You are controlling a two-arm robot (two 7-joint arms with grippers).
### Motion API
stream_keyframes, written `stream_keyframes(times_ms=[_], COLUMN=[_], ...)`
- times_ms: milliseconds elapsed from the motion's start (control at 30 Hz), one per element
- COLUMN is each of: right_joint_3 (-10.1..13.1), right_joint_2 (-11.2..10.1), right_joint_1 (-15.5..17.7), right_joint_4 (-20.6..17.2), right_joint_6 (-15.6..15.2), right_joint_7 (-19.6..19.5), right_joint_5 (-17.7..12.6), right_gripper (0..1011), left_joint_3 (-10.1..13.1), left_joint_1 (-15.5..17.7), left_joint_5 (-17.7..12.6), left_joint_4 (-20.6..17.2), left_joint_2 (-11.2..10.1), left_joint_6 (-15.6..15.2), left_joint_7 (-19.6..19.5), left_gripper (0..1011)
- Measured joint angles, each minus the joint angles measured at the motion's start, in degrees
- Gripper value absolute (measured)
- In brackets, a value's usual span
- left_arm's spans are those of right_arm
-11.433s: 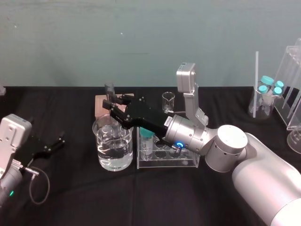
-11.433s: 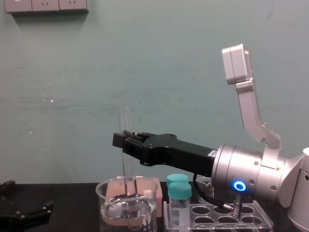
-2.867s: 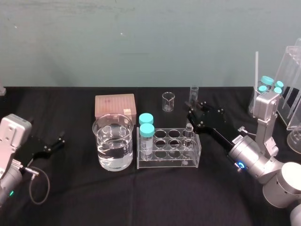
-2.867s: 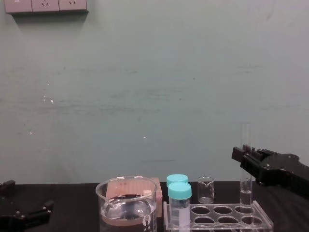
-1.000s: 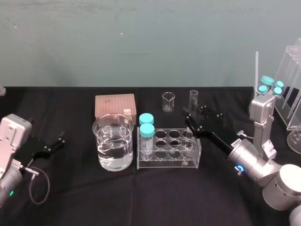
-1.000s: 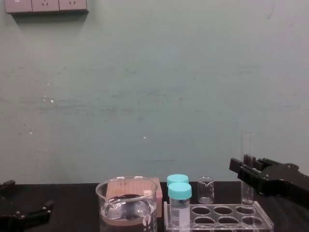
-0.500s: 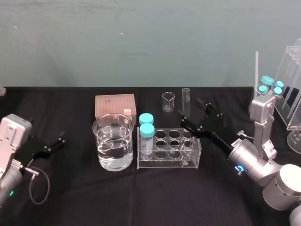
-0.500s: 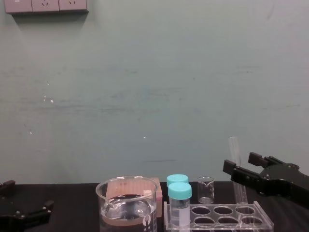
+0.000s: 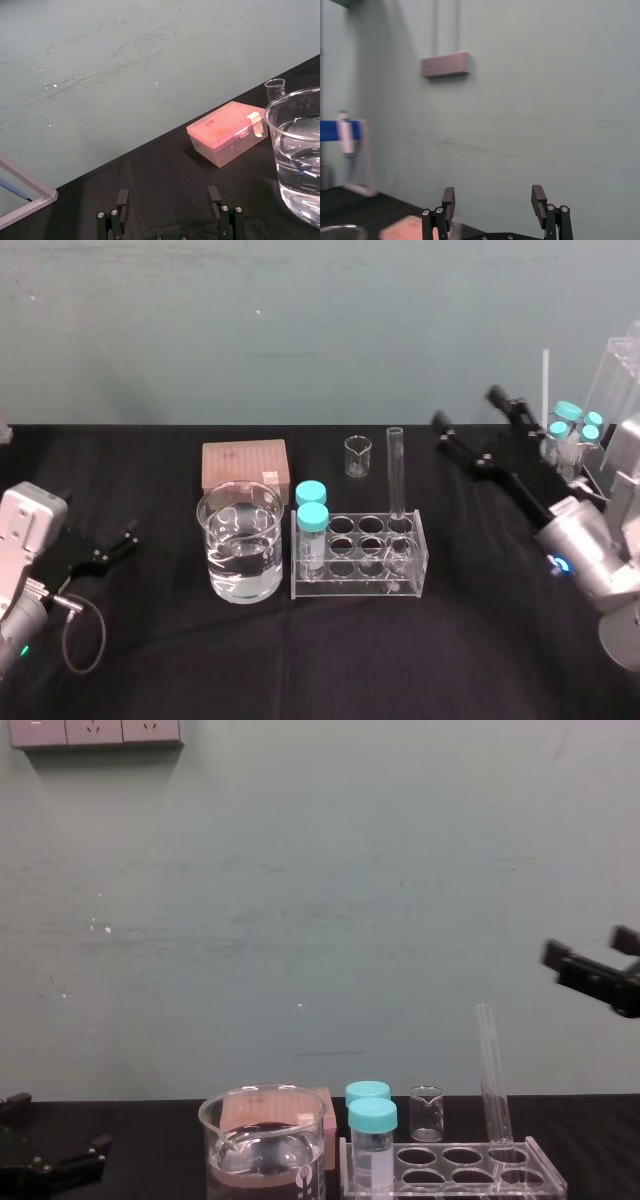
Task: Hold the test tube with one hand and immerse one end into the beaker, then return it to the test tube rack.
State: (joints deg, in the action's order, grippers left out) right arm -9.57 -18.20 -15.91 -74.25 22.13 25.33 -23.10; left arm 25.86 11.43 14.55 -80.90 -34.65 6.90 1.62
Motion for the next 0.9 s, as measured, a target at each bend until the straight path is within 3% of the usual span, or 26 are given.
stream_keyframes(times_ms=[67, 200, 400, 533, 900], right_joint_3=[0.8, 2.2, 2.1, 1.8, 1.9], right_joint_2=[-0.1, 0.2, 1.5, 1.9, 1.8], right_joint_1=[1.0, 3.7, 4.9, 5.1, 5.1], right_joint_4=[-0.7, -0.9, 1.2, 2.1, 1.9], right_joint_6=[-0.3, -4.2, -10.0, -12.4, -11.9], right_joint_7=[-1.9, -7.0, -9.3, -9.7, -9.7], right_joint_5=[1.1, 3.8, 5.3, 6.1, 6.0], right_gripper=[1000, 1000, 1000, 1000, 1000], left_joint_3=[0.0, 0.0, 0.0, 0.0, 0.0], left_joint_1=[0.0, 0.0, 0.0, 0.0, 0.0], left_joint_5=[0.0, 0.0, 0.0, 0.0, 0.0], left_joint_4=[0.0, 0.0, 0.0, 0.0, 0.0], left_joint_2=[0.0, 0.0, 0.0, 0.0, 0.0], left_joint_6=[0.0, 0.0, 0.0, 0.0, 0.0], left_joint_7=[0.0, 0.0, 0.0, 0.0, 0.0], left_gripper=[1000, 1000, 1000, 1000, 1000])
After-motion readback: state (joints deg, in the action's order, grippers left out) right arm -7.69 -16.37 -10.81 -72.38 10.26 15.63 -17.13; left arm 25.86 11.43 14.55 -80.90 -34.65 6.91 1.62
